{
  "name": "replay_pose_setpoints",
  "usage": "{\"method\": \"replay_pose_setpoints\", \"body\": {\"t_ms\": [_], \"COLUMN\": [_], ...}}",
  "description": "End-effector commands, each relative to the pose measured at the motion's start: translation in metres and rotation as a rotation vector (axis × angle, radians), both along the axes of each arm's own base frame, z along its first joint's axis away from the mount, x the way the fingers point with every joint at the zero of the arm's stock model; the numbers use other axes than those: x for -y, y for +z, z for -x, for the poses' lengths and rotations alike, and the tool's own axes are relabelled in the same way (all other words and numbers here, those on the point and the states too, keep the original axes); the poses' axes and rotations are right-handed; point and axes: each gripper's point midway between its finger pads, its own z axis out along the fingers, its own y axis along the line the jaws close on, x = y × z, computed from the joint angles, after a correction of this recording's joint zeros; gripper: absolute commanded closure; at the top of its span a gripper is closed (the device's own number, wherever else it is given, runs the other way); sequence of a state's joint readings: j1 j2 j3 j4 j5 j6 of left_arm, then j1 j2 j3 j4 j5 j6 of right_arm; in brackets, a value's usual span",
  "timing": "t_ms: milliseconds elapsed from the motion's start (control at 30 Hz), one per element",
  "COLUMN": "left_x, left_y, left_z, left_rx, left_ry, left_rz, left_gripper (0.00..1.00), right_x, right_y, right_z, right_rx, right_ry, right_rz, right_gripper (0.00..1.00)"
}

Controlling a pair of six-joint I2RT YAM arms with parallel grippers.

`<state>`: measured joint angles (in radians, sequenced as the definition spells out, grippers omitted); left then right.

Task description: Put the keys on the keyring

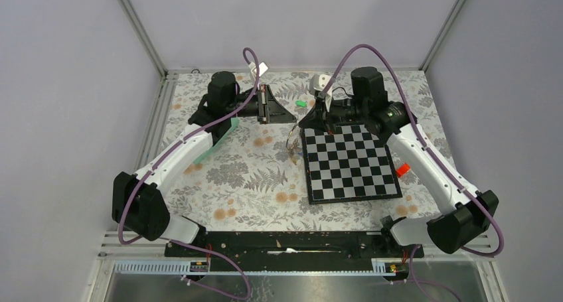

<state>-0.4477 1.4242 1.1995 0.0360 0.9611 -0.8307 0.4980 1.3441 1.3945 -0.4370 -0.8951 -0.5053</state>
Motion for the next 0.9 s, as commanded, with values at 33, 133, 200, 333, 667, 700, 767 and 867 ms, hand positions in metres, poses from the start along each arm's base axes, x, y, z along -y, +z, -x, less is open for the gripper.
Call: {"method": "replay_pose_setpoints", "body": {"t_ms": [33, 133, 200, 333, 667, 700, 767, 867], "left_x": [0.002, 0.002, 0.002, 0.001, 0.002, 0.002, 0.002, 0.002], "left_y": [0.018, 0.016, 0.015, 0.014, 0.011, 0.012, 0.012, 0.013], "left_z": [0.006, 0.007, 0.008, 0.011, 0.015, 0.015, 0.016, 0.017], "left_rx": [0.081, 0.086, 0.091, 0.119, 0.130, 0.130, 0.130, 0.133], "left_ry": [-0.033, -0.037, -0.043, -0.057, -0.071, -0.071, -0.074, -0.077], "left_rz": [0.050, 0.047, 0.046, 0.048, 0.048, 0.049, 0.049, 0.051], "left_gripper": [1.00, 1.00, 1.00, 1.00, 1.00, 1.00, 1.00, 1.00], "right_x": [-0.004, -0.005, -0.005, -0.003, -0.002, -0.001, -0.001, 0.000], "right_y": [0.017, 0.018, 0.019, 0.020, 0.020, 0.019, 0.018, 0.017], "right_z": [-0.005, -0.006, -0.005, -0.004, -0.006, -0.007, -0.008, -0.008], "right_rx": [0.073, 0.077, 0.079, 0.088, 0.099, 0.101, 0.106, 0.106], "right_ry": [-0.009, -0.013, -0.013, -0.015, -0.031, -0.034, -0.041, -0.044], "right_rz": [0.006, 0.010, 0.009, 0.009, 0.011, 0.013, 0.020, 0.020], "right_gripper": [1.00, 1.00, 1.00, 1.00, 1.00, 1.00, 1.00, 1.00]}}
